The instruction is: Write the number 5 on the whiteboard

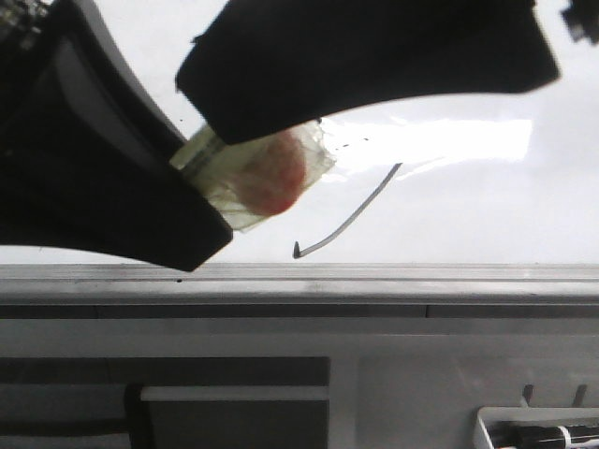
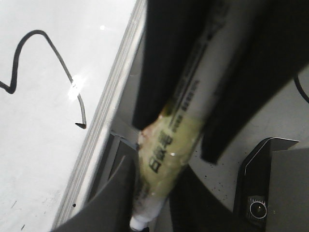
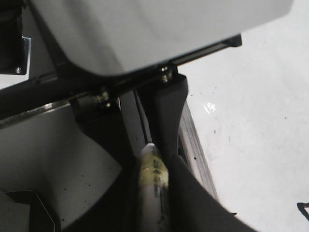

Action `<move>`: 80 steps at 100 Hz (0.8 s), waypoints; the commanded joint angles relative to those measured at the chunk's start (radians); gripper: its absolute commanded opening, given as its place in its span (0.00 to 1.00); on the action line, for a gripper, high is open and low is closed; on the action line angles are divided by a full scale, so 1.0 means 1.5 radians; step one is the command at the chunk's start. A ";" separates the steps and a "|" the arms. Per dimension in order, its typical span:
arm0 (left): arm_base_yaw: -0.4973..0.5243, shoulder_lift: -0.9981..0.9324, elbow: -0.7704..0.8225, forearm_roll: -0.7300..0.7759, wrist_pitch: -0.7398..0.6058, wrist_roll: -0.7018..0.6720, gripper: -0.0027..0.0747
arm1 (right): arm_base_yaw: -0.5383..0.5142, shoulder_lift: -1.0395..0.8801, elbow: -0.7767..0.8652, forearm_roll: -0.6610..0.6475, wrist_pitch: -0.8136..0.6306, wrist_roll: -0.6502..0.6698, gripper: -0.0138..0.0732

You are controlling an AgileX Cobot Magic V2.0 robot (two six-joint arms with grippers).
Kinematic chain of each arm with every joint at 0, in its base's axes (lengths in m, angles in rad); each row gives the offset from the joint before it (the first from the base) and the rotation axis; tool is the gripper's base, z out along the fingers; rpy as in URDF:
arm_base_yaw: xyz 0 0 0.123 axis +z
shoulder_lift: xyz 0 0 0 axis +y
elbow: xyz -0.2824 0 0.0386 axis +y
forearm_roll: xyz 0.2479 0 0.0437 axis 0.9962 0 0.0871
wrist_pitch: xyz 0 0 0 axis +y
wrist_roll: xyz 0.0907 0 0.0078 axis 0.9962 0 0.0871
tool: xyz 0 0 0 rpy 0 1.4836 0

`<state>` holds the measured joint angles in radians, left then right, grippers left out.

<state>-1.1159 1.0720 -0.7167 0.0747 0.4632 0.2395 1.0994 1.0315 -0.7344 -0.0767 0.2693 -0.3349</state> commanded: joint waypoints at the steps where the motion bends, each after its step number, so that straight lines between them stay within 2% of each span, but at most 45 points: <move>1: -0.004 -0.010 -0.019 -0.037 -0.029 -0.033 0.01 | -0.008 -0.010 -0.021 -0.027 -0.049 -0.008 0.11; 13: -0.004 -0.010 -0.019 -0.037 -0.032 -0.061 0.01 | -0.008 -0.011 -0.021 -0.006 -0.071 -0.008 0.12; 18: -0.002 -0.010 -0.019 -0.037 -0.033 -0.075 0.01 | -0.008 -0.018 -0.021 0.011 -0.081 -0.008 0.17; 23: 0.003 -0.010 -0.019 -0.037 -0.033 -0.098 0.01 | -0.008 -0.025 -0.021 0.026 -0.093 -0.007 0.26; 31: 0.023 -0.010 -0.019 -0.037 -0.033 -0.147 0.01 | -0.010 -0.044 -0.021 0.029 -0.101 -0.007 0.46; 32: 0.027 -0.010 -0.019 -0.037 -0.033 -0.150 0.01 | -0.010 -0.045 -0.021 0.029 -0.101 -0.007 0.46; 33: 0.029 -0.010 -0.019 -0.037 -0.033 -0.160 0.01 | -0.010 -0.048 -0.021 0.029 -0.101 -0.007 0.52; 38: 0.043 -0.010 -0.019 -0.037 -0.035 -0.172 0.01 | -0.012 -0.060 -0.021 0.029 -0.101 -0.007 0.63; 47: 0.067 -0.010 -0.019 -0.037 -0.040 -0.208 0.01 | -0.028 -0.081 -0.021 0.029 -0.089 -0.007 0.72; 62: 0.097 -0.010 -0.015 -0.038 -0.084 -0.279 0.01 | -0.074 -0.128 -0.021 0.037 -0.074 0.010 0.72; 67: 0.108 -0.009 -0.008 -0.038 -0.120 -0.309 0.01 | -0.090 -0.147 -0.021 0.051 -0.071 0.010 0.68; 72: 0.118 -0.004 0.001 -0.038 -0.165 -0.344 0.01 | -0.105 -0.167 -0.021 0.071 -0.067 0.010 0.59; 80: 0.131 0.015 0.003 -0.038 -0.204 -0.369 0.01 | -0.123 -0.198 -0.021 0.093 -0.049 0.010 0.32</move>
<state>-0.9371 1.0823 -0.6905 0.0235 0.2941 -0.2582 0.9419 0.7838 -0.7344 0.0261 0.2413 -0.3239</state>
